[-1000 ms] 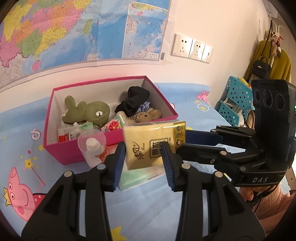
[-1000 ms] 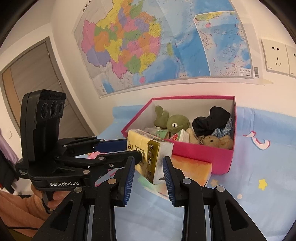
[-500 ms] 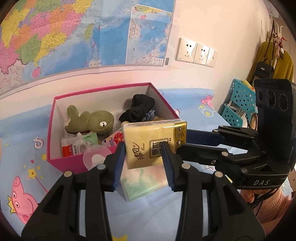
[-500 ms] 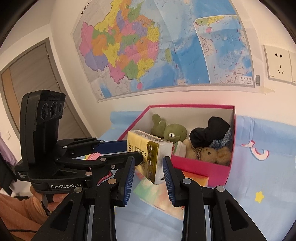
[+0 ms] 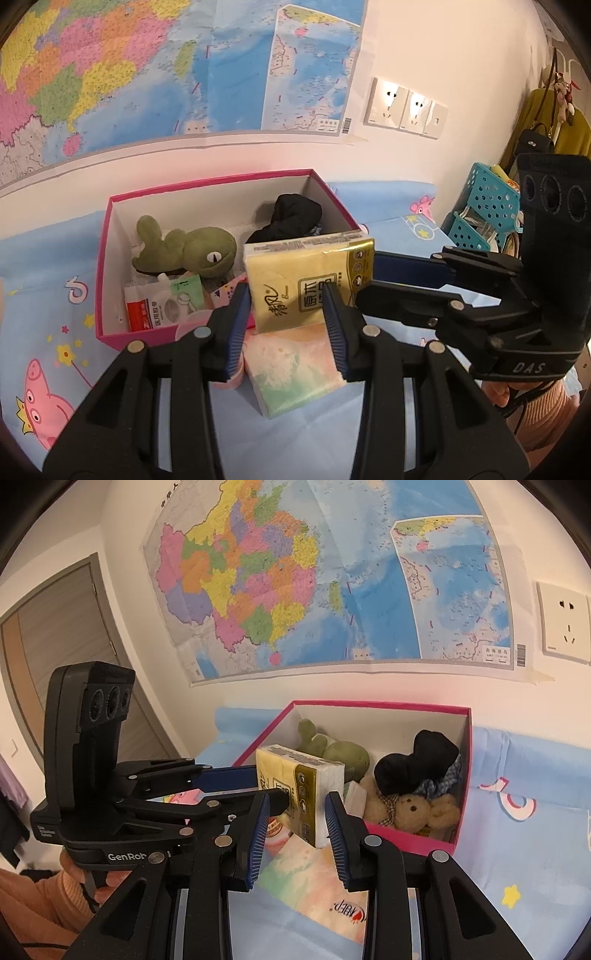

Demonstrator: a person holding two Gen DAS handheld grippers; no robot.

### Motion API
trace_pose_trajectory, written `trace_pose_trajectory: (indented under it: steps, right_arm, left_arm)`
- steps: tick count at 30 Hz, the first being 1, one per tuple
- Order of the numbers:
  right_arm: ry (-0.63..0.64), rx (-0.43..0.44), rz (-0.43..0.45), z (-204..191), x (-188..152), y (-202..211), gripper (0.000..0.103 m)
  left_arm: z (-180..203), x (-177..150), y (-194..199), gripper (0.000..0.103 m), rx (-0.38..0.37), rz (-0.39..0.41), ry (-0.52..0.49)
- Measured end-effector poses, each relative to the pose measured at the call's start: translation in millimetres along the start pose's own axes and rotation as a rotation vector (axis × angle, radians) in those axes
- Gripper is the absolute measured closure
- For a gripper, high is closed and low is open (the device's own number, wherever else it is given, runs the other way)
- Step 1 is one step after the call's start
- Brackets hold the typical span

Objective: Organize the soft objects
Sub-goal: 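Carry the yellow pack into the pink box and open the right gripper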

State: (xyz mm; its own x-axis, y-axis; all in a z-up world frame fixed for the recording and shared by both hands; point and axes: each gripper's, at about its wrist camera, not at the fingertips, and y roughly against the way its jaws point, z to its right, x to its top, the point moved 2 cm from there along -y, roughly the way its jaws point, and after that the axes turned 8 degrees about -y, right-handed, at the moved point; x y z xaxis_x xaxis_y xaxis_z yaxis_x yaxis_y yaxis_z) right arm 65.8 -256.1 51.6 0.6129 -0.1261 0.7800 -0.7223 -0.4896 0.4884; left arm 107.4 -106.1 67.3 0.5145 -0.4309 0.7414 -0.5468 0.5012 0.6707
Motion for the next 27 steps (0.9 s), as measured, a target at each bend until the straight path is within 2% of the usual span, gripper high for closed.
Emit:
trace_pose_trajectory:
  steps: [27]
  right_arm:
    - [-0.023, -0.006, -0.029, 14, 21, -27, 0.071]
  left_arm:
    - [-25, 18, -31, 0.062, 0.0, -0.05, 0.037]
